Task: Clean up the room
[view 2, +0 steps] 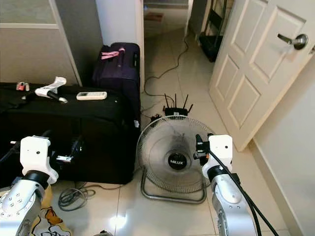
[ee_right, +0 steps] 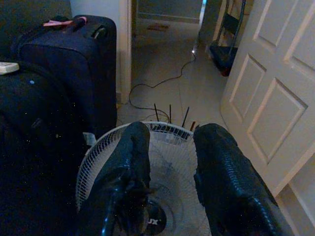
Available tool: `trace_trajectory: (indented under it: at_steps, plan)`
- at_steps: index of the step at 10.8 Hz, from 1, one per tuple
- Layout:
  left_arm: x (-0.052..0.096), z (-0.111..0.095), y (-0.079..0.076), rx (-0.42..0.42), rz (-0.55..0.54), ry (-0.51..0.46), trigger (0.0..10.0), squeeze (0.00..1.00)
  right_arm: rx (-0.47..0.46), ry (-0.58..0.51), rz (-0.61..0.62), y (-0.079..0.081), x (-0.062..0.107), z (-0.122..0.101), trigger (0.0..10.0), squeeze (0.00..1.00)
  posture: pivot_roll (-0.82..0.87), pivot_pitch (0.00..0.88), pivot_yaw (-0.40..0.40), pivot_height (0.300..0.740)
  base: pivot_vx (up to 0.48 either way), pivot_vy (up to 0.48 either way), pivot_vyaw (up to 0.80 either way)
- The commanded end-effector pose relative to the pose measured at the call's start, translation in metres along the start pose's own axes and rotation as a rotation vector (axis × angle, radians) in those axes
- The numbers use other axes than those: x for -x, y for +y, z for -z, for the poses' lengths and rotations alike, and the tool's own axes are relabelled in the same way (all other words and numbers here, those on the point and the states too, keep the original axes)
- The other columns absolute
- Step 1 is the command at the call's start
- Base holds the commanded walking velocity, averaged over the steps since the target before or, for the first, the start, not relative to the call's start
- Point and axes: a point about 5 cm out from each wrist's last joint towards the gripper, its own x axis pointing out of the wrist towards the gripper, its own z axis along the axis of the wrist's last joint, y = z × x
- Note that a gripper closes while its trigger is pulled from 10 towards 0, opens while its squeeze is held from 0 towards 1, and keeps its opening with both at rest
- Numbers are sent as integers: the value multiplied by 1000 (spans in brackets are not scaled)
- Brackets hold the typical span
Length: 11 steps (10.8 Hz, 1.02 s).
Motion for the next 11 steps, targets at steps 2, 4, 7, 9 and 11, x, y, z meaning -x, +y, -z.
trace_trajectory:
  at_steps: [2, 4, 7, 9, 11]
  plan:
    - [0, -2, -3, -11, 19, 8, 10000, 0, -15, -37, 9, -6, -4, -2, 10000, 0, -14, 0, 11, 740, 0, 0, 0]
    - [-1, 0, -5, -5, 27, 10, 10000, 0, -6, -49, 10, -8, -4, -3, 10000, 0, -24, 0, 9, 740, 0, 0, 0]
    - [-4, -2, -8, 14, 30, -1, 10000, 0, -2, -56, 3, -8, -5, -4, 10000, 0, -22, 0, 5, 740, 0, 0, 0]
    - [2, -1, -10, 26, 31, 6, 10000, 0, -1, -53, 2, -8, -2, -3, 10000, 0, -26, 0, 7, 740, 0, 0, 0]
    - [-6, -3, -10, 180, -136, 83, 10000, 0, -77, 93, 46, -4, -9, -1, 10000, 0, -26, 0, -3, 740, 0, 0, 0]
